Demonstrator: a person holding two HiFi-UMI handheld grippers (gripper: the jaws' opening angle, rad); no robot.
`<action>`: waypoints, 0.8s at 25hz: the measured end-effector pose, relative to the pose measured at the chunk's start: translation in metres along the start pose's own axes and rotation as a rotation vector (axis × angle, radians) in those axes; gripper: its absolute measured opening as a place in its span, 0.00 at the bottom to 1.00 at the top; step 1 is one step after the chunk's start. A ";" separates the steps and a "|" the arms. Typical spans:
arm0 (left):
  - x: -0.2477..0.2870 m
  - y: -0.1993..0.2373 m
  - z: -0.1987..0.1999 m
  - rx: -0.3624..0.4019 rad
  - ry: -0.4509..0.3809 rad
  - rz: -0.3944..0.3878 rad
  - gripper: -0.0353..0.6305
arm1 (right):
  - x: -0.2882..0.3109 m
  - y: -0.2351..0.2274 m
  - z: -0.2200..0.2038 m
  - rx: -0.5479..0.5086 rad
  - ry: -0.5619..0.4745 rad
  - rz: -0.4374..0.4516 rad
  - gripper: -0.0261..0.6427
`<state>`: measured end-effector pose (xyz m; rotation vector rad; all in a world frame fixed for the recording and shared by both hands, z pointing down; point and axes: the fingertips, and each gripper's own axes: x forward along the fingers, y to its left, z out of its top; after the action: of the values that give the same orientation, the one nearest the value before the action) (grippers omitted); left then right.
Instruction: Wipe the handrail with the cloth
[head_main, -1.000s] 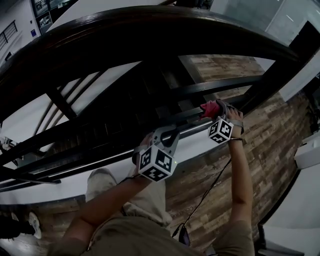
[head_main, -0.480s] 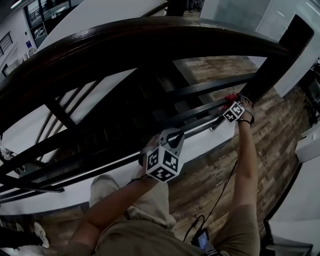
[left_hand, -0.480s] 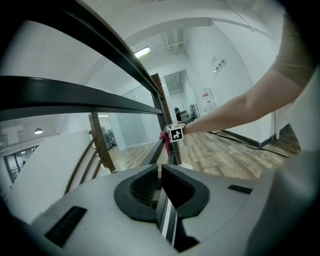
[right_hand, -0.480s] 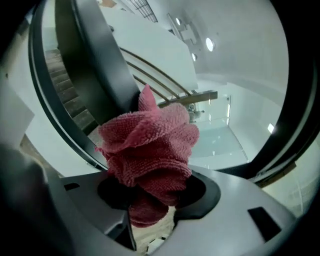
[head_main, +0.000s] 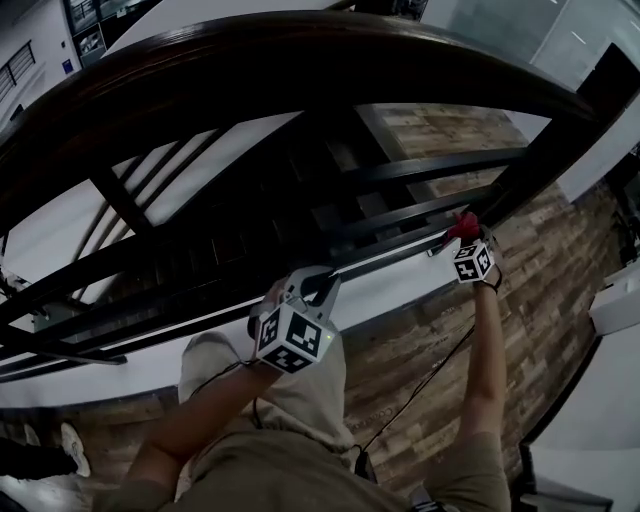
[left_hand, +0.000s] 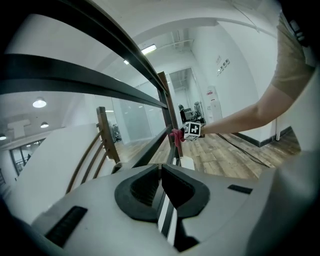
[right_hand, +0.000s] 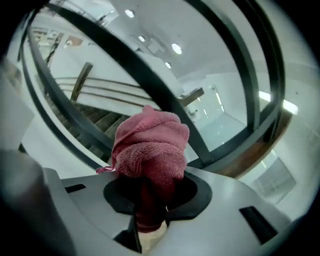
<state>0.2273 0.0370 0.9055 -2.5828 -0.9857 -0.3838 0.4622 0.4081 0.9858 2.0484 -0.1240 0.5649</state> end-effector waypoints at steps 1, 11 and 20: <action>-0.003 0.000 -0.007 -0.003 0.011 -0.002 0.09 | 0.010 0.009 -0.005 -0.078 0.021 0.018 0.21; -0.030 0.003 -0.035 -0.006 0.063 0.021 0.09 | 0.088 0.046 -0.063 -0.345 0.305 0.106 0.22; -0.056 0.019 -0.051 0.004 0.076 0.060 0.09 | 0.094 0.087 -0.021 -0.635 0.230 0.160 0.33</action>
<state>0.1931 -0.0298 0.9264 -2.5674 -0.8800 -0.4604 0.5114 0.3932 1.1047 1.3570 -0.2919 0.7449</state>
